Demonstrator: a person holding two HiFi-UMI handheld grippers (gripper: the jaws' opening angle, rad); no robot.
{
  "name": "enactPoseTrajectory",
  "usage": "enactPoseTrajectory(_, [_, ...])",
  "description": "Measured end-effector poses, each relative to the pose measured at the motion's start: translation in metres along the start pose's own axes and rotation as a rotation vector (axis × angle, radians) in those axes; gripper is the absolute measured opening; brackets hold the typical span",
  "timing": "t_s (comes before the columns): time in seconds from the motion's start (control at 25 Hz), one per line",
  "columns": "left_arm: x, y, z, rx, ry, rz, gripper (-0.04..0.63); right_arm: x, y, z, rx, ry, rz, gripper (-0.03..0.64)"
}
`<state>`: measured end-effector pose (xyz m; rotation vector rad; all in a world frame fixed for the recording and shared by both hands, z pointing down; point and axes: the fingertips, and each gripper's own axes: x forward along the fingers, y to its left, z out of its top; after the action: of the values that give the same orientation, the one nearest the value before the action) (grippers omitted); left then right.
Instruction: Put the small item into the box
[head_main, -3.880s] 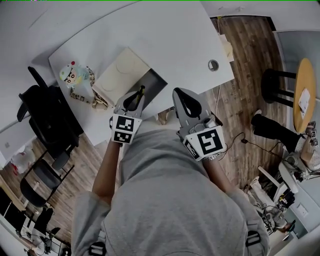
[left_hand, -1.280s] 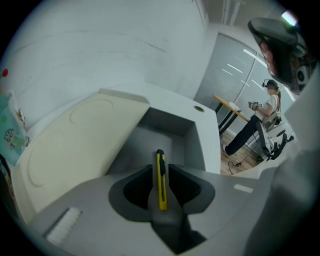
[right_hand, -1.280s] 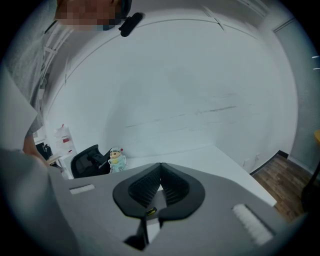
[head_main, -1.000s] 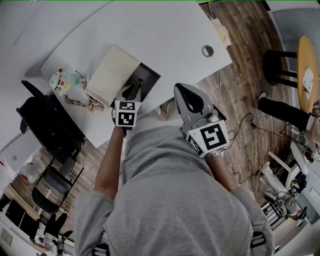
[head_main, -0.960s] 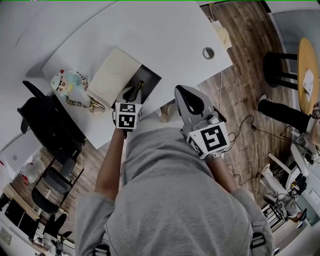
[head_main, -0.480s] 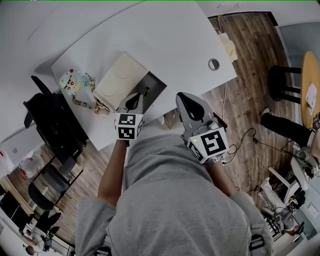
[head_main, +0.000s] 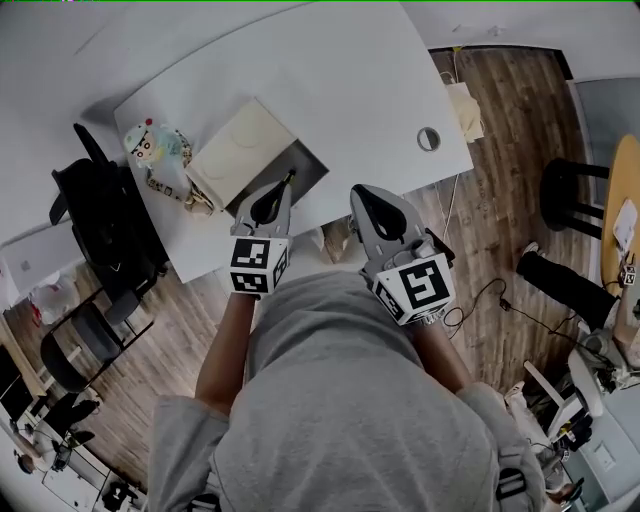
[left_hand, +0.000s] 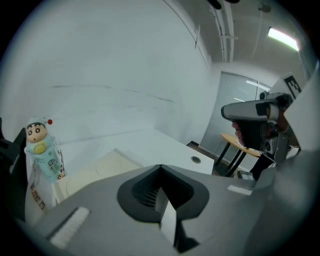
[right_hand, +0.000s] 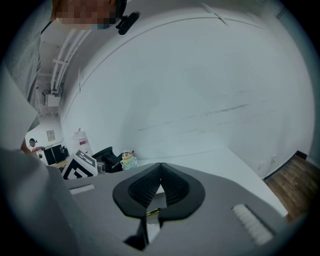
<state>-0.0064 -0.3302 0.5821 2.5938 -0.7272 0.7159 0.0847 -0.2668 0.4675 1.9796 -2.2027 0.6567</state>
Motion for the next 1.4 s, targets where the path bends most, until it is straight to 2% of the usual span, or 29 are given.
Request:
enactPoseTrajectory(0.2, [-0.016,-0.025,0.021,-0.031,-0.086,0.071,0.002,-0.016,-0.011,0.001,-0.023,0.002,0.066,0.015])
enactPoseTrajectory(0.44, [-0.045,-0.063,0.038,-0.064,-0.200,0.098,0.003,-0.038,-0.019,0.004,-0.053,-0.014,0.126,0.015])
enactPoseTrajectory(0.76, [-0.090,-0.102,0.058,-0.085,-0.337,0.196,0.003,-0.069,-0.019,0.005,-0.090,-0.038,0.204,0.015])
enactPoseTrajectory(1.08, [-0.135,-0.132,0.093,-0.049,-0.508,0.270,0.003,-0.099,-0.005,0.016,-0.145,-0.066,0.276,0.015])
enactPoseTrajectory(1.24, [-0.158,-0.145,0.113,0.005,-0.594,0.329,0.002,-0.111,-0.003,0.026,-0.153,-0.098,0.298,0.015])
enactPoseTrajectory(1.4, [-0.175,-0.157,0.124,0.053,-0.638,0.358,0.002,-0.121,0.000,0.036,-0.163,-0.131,0.313,0.015])
